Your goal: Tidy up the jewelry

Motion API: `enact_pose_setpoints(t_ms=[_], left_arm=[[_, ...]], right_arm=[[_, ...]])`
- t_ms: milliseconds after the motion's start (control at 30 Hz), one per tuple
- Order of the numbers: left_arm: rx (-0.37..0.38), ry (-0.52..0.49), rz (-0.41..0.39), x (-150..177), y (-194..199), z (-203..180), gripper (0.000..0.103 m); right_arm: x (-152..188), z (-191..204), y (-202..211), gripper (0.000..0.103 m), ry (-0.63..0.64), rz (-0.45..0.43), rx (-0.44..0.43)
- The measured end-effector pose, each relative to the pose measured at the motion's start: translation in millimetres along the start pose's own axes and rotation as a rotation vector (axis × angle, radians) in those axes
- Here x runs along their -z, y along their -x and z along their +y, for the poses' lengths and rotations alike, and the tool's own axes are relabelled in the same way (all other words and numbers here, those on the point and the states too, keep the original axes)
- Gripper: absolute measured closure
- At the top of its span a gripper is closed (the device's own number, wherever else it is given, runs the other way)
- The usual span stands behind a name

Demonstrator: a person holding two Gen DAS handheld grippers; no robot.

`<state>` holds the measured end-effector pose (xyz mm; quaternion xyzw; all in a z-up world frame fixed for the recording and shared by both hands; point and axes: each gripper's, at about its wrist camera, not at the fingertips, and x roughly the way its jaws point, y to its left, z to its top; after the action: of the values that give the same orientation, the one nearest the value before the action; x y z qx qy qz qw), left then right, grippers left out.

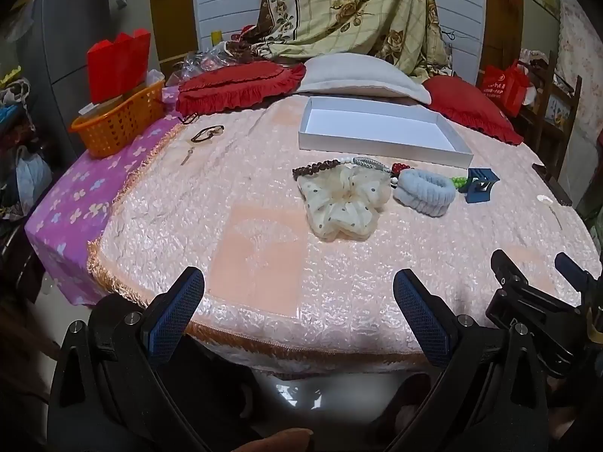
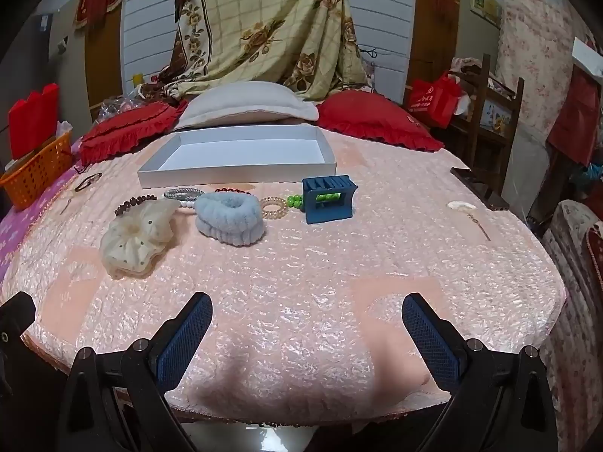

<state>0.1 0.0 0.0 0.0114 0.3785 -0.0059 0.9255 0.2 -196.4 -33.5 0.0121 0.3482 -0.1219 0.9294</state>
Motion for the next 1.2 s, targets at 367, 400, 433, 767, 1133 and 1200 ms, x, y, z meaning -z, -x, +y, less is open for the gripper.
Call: enact_pose_setpoints(t_ms=[367,400,433,767,1133,1200], left_arm=[[-0.016,-0.007,0.015,5.3,-2.4,-0.6,0.002],[-0.018,-0.006,0.018,6.8,-4.1,1.2,0.002],[-0.023,-0.009,0.021,5.5,-3.9,0.0,0.002],[-0.046,-0.007,0.039,6.6,-6.7,1.7,0.002],[-0.056,-0.007,0.058,7.1,-9.6,3.8,0.002],[-0.056,-0.007,0.057,7.2,-9.6,3.8,0.002]], right_arm=[[1.8,-0.2,-1.4,0.003,-0.014,0.016,-0.014],[2.0,0.2,-1.1,0.003,-0.014,0.016,-0.015],[3.1,-1.2,-2.5,0.003,-0.014,0.018,-0.016],[2.0,0.0,-4.7,0.003,-0.014,0.029,-0.015],[3.7,1.5,-6.1,0.003,-0.013,0.035,-0.017],[3.7,1.4,-6.1,0.003,-0.014,0.035,-0.016]])
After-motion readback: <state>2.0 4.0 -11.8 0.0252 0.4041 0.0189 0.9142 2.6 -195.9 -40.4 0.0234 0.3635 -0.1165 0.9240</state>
